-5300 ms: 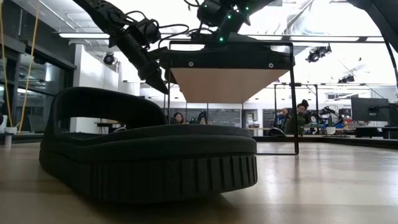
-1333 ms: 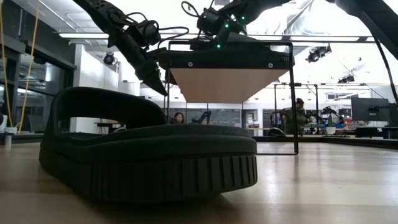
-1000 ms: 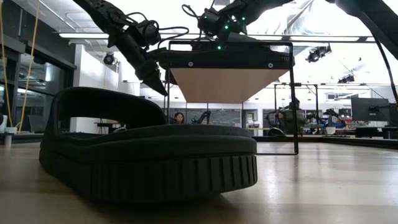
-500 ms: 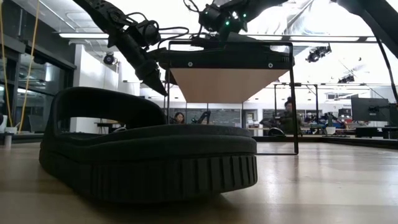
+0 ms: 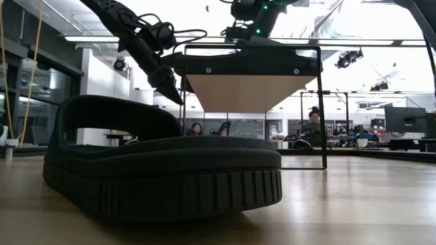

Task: Pick and place slides into the shelf
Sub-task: Put the black slipper on the shelf

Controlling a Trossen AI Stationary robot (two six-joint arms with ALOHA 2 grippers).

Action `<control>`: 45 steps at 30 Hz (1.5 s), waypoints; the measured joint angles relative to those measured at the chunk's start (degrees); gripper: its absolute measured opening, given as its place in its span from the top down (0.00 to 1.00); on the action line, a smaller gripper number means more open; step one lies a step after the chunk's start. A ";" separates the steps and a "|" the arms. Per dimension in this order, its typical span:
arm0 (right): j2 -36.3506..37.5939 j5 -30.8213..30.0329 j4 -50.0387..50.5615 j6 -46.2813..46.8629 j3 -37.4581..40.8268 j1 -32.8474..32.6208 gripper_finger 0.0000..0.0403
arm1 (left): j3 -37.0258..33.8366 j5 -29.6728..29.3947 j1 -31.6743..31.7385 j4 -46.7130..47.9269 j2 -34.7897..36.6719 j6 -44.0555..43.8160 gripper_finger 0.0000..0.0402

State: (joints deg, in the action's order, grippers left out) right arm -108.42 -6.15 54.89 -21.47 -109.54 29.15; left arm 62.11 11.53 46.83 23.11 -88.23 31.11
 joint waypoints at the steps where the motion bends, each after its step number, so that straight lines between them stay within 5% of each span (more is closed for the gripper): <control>1: 0.01 0.15 0.65 -0.01 0.12 0.08 0.33 | 0.00 0.00 0.00 0.00 0.00 0.00 0.40; 27: -0.22 -8.82 6.91 0.21 0.33 3.80 0.33 | 0.00 0.00 0.02 0.63 -0.01 0.13 0.40; 45: -0.22 -9.46 5.55 1.52 0.33 3.78 0.33 | 0.00 0.00 0.00 1.05 -0.02 0.11 0.40</control>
State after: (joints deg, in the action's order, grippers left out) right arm -108.64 -15.61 60.44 -19.95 -109.21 32.93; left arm 62.11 11.53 46.83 24.16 -88.25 31.22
